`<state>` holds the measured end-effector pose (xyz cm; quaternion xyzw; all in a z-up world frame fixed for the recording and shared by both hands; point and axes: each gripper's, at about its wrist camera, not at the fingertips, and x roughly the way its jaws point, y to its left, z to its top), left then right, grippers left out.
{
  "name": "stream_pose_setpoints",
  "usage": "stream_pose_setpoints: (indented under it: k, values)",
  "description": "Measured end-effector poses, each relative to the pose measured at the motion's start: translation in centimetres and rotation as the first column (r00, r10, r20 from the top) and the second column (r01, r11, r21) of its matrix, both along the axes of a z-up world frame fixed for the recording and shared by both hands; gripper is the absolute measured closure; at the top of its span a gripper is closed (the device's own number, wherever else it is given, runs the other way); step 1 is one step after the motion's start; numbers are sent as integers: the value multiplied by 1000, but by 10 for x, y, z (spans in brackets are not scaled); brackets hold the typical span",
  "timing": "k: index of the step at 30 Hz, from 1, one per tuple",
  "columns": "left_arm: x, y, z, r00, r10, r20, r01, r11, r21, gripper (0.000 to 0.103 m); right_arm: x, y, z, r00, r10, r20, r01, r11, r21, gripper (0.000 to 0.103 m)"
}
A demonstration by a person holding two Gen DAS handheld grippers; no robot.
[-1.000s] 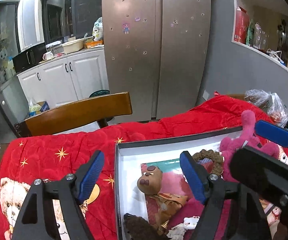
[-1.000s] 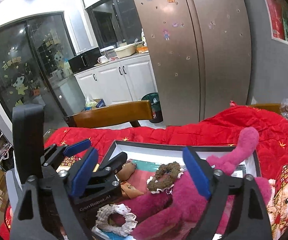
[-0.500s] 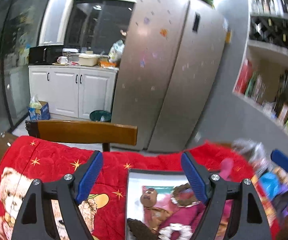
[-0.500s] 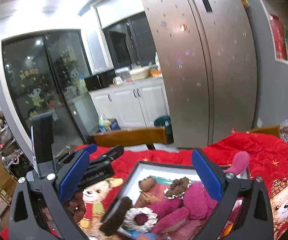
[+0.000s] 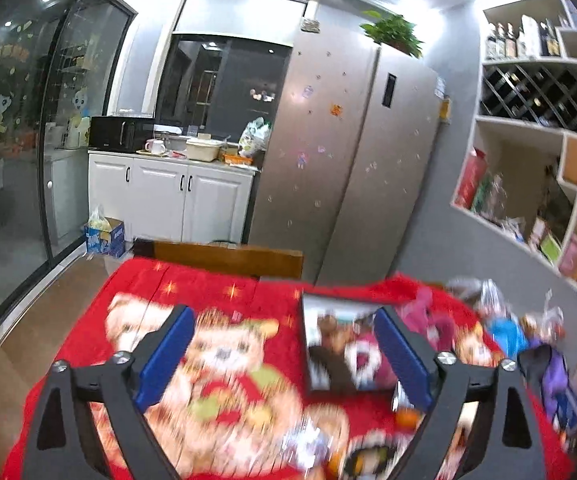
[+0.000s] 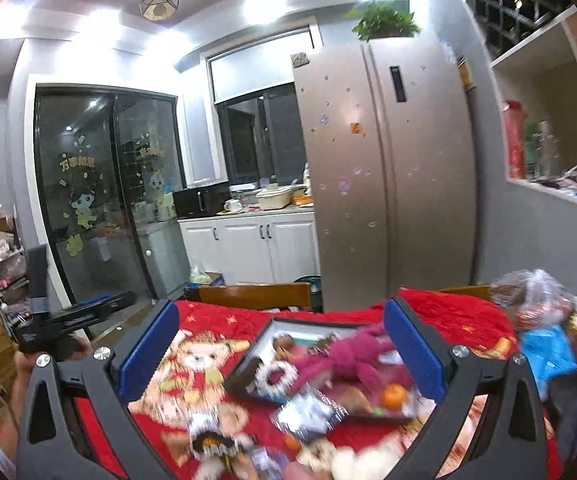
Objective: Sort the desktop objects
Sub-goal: 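Withdraw both tools from the box back toward the item pile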
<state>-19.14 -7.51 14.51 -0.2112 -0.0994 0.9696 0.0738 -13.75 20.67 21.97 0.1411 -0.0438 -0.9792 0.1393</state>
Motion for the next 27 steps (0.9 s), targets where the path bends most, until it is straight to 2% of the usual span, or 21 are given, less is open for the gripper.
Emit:
stream_pose_setpoints:
  k: [4,7,11,13,15,20,23,27]
  values:
    - [38,3,-35,999,-25,45,25,1000,3,5,35,3,-28,1000,-1,14,1,1000,9,0]
    - [50,10,-63,995,-32,91,32,999,-6,5,46,-3,-57,997,57,56,-59,998,19,0]
    - [50,29,-97,990,-18,140,33,994,-106,5,46,-23,-105,981,149,127,-159,985,73,0]
    - [47,38,-114,984,-9,178,37,987,-157,5,35,-30,-124,975,149,163,-162,984,71,0]
    - [47,39,-125,979,-21,202,55,985,-165,5,25,-33,-147,959,141,246,-160,985,60,0]
    - [47,45,-140,965,-50,256,90,986,-144,5,12,-25,-174,916,177,360,-201,979,30,0]
    - [44,47,-145,959,-55,279,98,985,-141,5,14,-19,-178,907,198,372,-222,975,23,0]
    - [38,52,-155,945,-62,320,118,981,-156,5,4,-14,-183,872,242,426,-247,968,-45,1]
